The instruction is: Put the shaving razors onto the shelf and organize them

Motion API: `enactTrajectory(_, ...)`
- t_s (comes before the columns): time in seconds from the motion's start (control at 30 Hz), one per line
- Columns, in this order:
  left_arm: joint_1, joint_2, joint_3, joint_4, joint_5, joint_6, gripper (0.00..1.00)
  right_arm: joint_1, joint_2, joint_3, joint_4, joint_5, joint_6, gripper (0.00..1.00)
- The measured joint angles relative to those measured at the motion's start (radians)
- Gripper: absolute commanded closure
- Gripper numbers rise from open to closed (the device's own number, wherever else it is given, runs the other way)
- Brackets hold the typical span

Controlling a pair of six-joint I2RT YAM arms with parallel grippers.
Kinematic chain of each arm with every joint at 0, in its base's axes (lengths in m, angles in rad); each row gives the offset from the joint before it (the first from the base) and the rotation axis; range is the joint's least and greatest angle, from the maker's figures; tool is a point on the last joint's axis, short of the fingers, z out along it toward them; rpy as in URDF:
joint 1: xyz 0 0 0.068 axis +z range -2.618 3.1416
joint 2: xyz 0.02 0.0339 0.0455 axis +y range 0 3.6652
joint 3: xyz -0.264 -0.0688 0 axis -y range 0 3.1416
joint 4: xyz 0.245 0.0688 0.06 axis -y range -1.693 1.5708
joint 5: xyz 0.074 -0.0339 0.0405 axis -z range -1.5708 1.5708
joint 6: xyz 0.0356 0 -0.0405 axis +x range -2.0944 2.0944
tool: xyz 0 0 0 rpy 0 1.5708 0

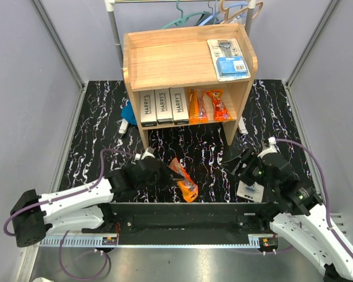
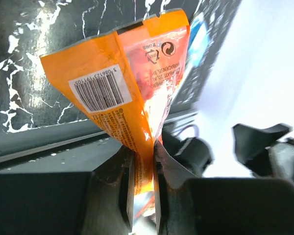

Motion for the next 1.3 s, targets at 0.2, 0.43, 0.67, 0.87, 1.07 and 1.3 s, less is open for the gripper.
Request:
enactTrajectory(0.2,0.013,-0.094,-0.093,0.039,-0.049,-0.134,0.95,0.028,0.056,-0.005,0.080,-0.021,0.009,0.31)
enactTrajectory(0.43,0.025,-0.095,-0.105,0.086,-0.071,-0.188,0.95,0.355,0.192,-0.018,0.195,0.103,0.067,0.30)
enactTrajectory(0.67,0.037,-0.095,-0.106,0.127,-0.070,-0.197,0.96,0.556,0.354,-0.044,0.319,0.241,0.137,0.31)
enactTrajectory(0.87,0.039,-0.082,-0.103,0.134,-0.063,-0.192,0.96,0.568,0.400,-0.051,0.396,0.294,0.159,0.35)
enactTrajectory(1.07,0.039,-0.068,-0.100,0.138,-0.050,-0.188,0.95,0.569,0.452,-0.052,0.458,0.306,0.164,0.50)
enactTrajectory(1.3,0.039,-0.073,-0.100,0.145,-0.050,-0.187,0.94,0.569,0.449,-0.080,0.498,0.307,0.173,0.70)
